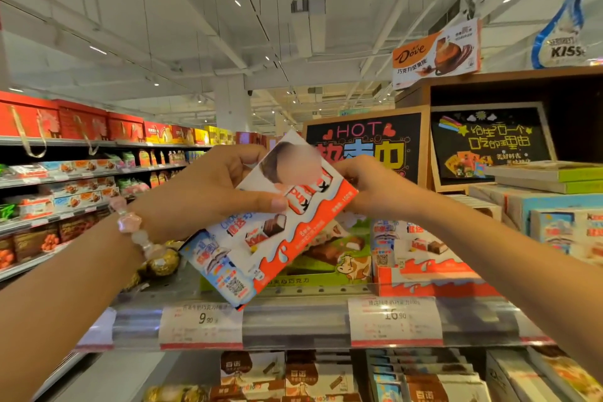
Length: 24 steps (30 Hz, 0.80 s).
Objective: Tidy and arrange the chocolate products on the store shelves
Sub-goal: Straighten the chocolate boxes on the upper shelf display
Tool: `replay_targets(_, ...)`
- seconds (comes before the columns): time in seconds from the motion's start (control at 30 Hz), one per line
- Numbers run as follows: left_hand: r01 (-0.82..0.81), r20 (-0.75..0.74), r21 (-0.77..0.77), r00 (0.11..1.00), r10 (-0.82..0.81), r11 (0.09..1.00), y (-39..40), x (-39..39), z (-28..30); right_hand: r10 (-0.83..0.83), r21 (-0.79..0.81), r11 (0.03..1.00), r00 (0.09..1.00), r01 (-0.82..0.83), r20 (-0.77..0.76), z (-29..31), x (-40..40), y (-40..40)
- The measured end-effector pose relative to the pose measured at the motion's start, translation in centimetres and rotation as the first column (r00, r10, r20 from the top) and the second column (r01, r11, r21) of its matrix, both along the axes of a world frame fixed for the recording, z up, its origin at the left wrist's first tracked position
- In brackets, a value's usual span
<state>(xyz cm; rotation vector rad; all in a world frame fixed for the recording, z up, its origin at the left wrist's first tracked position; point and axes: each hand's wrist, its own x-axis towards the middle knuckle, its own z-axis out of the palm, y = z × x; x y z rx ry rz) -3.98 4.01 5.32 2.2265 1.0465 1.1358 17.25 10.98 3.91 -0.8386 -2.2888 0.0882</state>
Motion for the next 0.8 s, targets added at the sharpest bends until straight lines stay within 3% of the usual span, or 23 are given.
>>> replay_targets(0.33, -0.023, -0.176, 0.051, 0.984, 0.032, 0.998, 0.5, 2.1, 0.6, -0.117, 0.081, 0.992, 0.954, 0.099, 0.275, -0.3, 0.7, -0.7)
replay_targets(0.53, -0.015, -0.341, 0.028, 0.940, 0.024, 0.999, 0.8, 4.2, 1.3, 0.026, -0.031, 0.999, 0.994, -0.030, -0.107, 3.0, 4.0, -2.7)
replay_targets(0.6, -0.012, -0.397, 0.041, 0.917, 0.028, 0.999, 1.1, 5.3, 1.4, 0.046, -0.087, 0.995, 0.999, -0.047, -0.009, 4.1, 4.9, -4.0)
replay_targets(0.7, -0.022, -0.422, 0.131, 0.904, 0.075, 0.991, 1.9, 7.2, 1.5, -0.053, -0.079, 0.994, 0.946, 0.082, 0.321, 4.8, 5.1, -5.0)
replay_targets(0.8, -0.019, -0.416, 0.207, 0.903, 0.105, 0.978, 2.6, 9.0, 1.4, -0.148, -0.011, 0.986, 0.897, 0.168, 0.417, 4.8, 5.3, -5.4)
